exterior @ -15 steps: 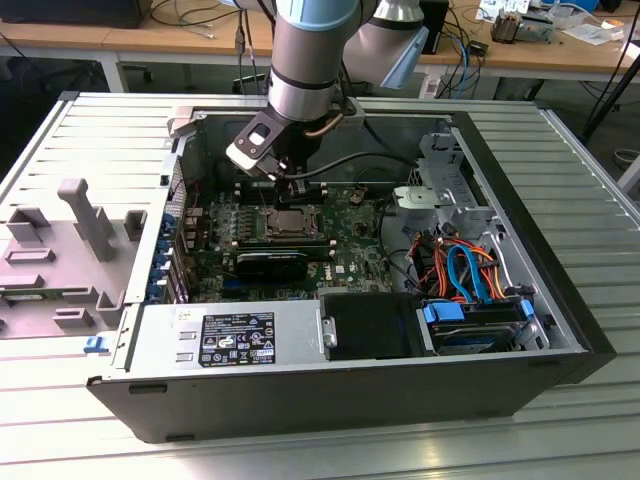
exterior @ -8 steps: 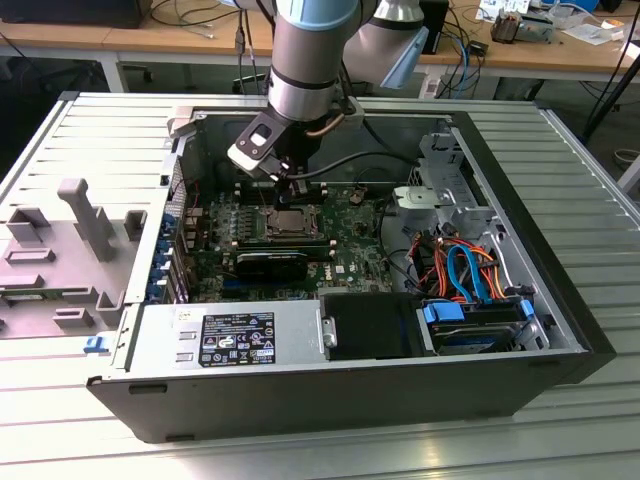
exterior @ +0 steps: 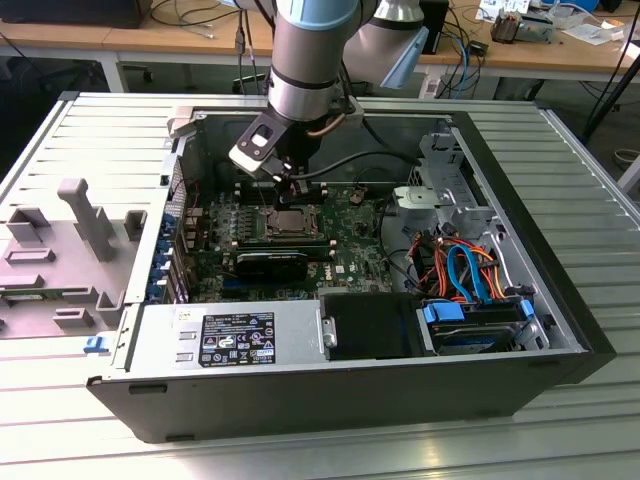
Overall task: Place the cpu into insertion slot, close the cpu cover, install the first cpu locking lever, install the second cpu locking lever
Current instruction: 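Install the first cpu locking lever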
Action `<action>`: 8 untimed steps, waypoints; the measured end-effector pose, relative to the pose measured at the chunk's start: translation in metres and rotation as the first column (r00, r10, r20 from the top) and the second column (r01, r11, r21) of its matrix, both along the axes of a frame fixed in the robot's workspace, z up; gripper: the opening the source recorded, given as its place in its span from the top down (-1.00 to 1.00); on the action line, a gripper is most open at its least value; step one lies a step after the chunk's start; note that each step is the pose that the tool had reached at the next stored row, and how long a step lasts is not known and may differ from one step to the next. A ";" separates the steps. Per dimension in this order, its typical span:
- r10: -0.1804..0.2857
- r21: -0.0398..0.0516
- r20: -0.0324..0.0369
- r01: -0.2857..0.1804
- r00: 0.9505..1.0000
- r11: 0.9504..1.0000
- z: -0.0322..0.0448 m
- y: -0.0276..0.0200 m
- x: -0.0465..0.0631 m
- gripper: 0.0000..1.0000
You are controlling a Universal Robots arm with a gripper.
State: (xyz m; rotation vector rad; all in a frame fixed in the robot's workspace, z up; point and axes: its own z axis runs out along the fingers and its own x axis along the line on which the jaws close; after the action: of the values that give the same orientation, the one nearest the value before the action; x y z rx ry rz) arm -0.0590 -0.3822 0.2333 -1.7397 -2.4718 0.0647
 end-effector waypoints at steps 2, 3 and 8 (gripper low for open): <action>0.006 0.000 0.000 -0.006 1.000 1.000 0.0000 0.0000 0.000 0.79; 0.009 0.000 0.000 -0.009 1.000 1.000 0.0000 0.0000 0.000 0.79; 0.024 0.000 0.000 -0.024 1.000 1.000 0.0000 0.0000 0.000 0.79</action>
State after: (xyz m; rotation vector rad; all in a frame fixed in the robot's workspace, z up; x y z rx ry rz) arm -0.0590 -0.3822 0.2333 -1.7098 -2.4931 0.0669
